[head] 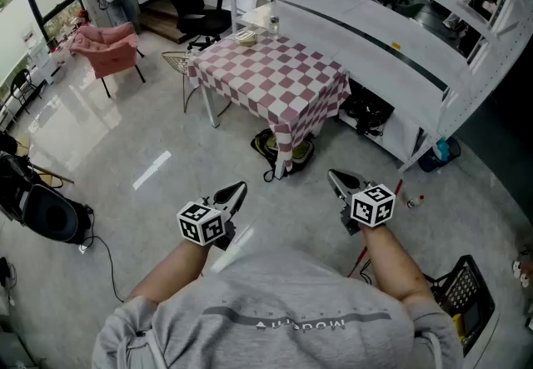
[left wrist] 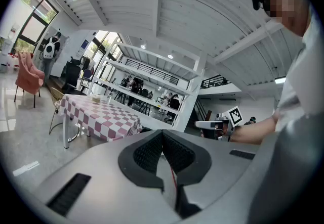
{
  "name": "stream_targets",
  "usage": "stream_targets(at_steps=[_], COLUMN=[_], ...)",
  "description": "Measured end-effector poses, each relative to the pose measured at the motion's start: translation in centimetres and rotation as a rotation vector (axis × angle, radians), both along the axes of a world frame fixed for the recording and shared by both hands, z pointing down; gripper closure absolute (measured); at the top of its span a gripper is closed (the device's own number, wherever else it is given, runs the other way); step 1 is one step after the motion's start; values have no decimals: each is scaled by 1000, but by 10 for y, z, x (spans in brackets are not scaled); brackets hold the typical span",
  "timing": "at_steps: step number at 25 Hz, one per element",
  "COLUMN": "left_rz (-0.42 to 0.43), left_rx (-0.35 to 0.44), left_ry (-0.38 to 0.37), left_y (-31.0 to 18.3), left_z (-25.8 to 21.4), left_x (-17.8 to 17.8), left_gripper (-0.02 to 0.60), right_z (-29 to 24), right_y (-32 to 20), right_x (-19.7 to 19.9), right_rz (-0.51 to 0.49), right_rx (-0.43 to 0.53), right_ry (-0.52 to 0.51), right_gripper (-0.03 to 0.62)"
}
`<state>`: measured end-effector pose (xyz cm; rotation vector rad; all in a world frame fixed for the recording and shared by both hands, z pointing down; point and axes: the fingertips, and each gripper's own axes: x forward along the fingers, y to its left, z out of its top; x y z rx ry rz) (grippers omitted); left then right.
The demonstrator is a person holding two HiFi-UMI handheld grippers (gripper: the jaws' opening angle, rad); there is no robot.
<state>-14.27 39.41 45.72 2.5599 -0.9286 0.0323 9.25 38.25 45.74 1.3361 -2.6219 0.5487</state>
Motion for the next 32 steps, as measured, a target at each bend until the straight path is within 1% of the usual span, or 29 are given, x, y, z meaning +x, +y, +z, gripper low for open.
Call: stream_targets(at_steps=[11, 17, 23, 32], left_rz=[2, -1, -21, -78], left_rx=[6, 8, 16, 27], left_ry=[3, -3, -7, 4], left_y=[-1, -2, -5, 2], left_z=[-5, -4, -6, -13], left_x=[5, 18, 42, 86], left_gripper=[571, 571, 571, 571], right_z=[-4, -5, -6, -8], right_y=[-3, -6, -6, -5], right_x=[2, 11, 31, 71], right_rz=[-7, 1, -23, -83], right_rx=[11, 18, 23, 21], right_ry=[-3, -12, -5, -4], right_gripper=[571, 569, 569, 569])
